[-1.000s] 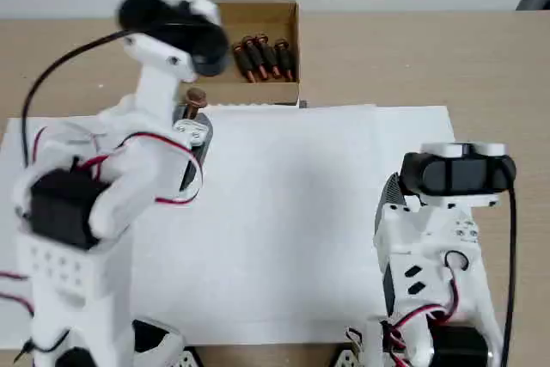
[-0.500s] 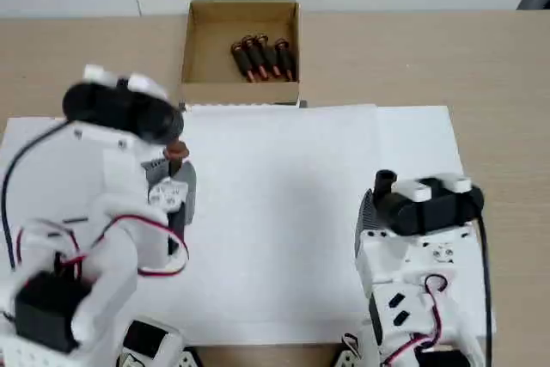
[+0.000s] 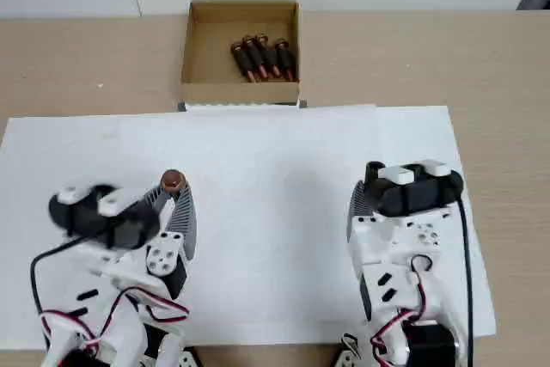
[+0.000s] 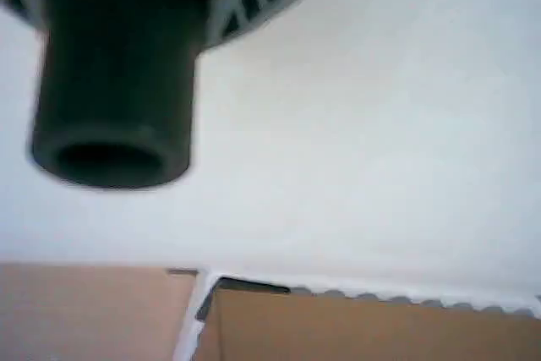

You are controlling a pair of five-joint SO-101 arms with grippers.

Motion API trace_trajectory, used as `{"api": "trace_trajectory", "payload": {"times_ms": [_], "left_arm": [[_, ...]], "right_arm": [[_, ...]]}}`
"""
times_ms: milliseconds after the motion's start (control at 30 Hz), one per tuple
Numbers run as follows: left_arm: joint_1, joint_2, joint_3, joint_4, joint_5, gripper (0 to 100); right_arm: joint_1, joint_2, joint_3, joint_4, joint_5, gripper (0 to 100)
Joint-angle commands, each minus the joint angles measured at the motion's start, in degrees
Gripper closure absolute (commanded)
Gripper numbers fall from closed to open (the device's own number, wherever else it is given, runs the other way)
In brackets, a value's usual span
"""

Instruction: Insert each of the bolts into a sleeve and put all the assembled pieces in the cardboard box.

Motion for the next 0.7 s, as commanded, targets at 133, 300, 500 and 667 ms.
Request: {"api": "trace_trajectory", "payload": {"times_ms": [133,300,500,667], "left_arm": [[0.4,-0.5,1.6,-5.1,13.4,99],[0.5,-1.1,5.9,-12.9,16.0,99],[1.5,-1.1,9.8,-20.6,21.2,99],[8.0,-1.1,9.9,-22.3,23.6,99]], "right_arm": [[-13.8,-0.6,8.1,-11.4,0.4,99.5],[-23.0,-0.6,14.3,-19.6,0.4,99.5],[-29.3,-0.6,19.4,-26.1,0.5,99.5],[-32.8,-0.6,21.7,-26.4,5.3,99.5]]}}
